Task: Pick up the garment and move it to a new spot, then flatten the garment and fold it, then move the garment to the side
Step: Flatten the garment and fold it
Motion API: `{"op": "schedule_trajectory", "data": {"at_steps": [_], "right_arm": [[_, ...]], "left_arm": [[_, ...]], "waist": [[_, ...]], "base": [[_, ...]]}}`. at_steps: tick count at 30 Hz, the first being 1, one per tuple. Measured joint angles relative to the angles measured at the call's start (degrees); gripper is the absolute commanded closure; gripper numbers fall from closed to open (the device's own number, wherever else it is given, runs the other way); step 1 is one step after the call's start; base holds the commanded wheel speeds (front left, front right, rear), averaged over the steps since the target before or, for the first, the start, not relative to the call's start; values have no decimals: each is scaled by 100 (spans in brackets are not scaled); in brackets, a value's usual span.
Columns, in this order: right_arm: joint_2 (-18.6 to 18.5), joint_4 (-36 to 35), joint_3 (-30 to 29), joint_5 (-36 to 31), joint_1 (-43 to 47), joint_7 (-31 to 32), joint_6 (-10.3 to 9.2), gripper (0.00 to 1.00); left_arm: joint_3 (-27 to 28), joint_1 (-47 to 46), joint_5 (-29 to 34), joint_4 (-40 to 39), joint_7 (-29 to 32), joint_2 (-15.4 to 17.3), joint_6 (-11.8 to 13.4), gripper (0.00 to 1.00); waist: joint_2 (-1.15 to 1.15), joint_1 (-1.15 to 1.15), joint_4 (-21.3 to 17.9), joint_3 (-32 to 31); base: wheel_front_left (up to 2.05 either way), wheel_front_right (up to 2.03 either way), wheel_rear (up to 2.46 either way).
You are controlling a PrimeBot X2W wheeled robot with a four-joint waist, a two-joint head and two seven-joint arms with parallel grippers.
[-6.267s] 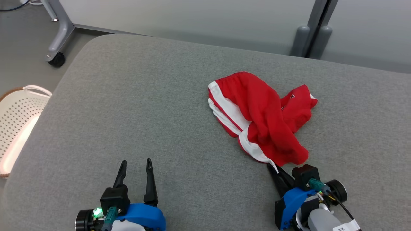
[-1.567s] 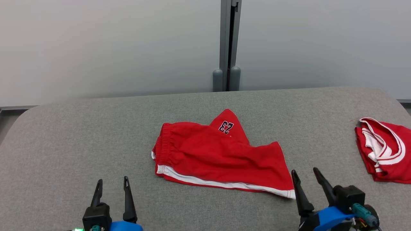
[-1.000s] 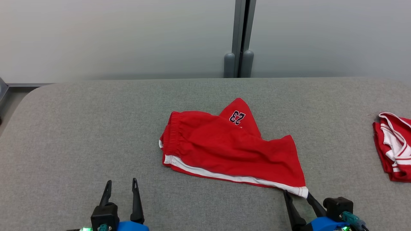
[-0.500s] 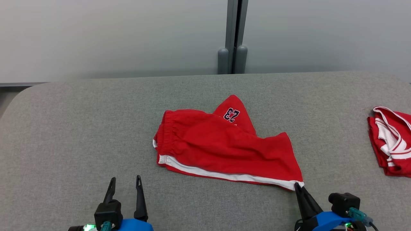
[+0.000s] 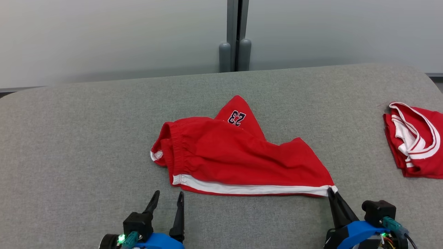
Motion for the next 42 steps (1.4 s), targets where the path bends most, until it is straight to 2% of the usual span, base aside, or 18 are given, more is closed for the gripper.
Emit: {"op": "schedule_trajectory", "data": {"at_steps": [5,11,28,29,30,31,32,36,42], "right_arm": [[1,-11,-33,-98,-82,0,0,100],[1,-63,35,-90,-151,0,0,100],[1,-164,154,-74,-303,0,0,100],[1,-170,164,-62,-308,0,0,100],[1,-176,166,-60,-316,0,0,100],[1,-185,167,-60,-327,0,0,100],[1,-193,162,-60,-332,0,0,100],[2,-279,71,-62,-330,1,0,100],[2,-641,-152,-9,-222,1,0,100]], "left_arm": [[-124,-332,-235,439,0,-1,-267,0],[-67,-742,-237,716,0,-1,-413,0],[-147,-892,-324,934,0,-1,-460,0],[-148,-897,-324,940,0,-1,-457,11],[-149,-906,-325,957,0,-1,-453,63],[-151,-916,-326,974,0,-1,-438,85],[-149,-930,-325,985,0,-1,-428,100],[-101,-943,-260,888,0,-2,-364,100],[37,-655,-141,483,0,-1,-422,100]], "waist": [[0,0,-95,136],[0,0,-196,338],[0,0,-388,527],[0,0,-394,533],[0,0,-399,537],[-1,0,-403,540],[0,0,-407,538],[0,0,-393,453],[0,0,-286,63]], "base": [[0,0,0],[0,0,0],[0,0,0],[0,0,0],[0,0,0],[0,0,0],[0,0,0],[0,0,0],[0,0,0]]}}
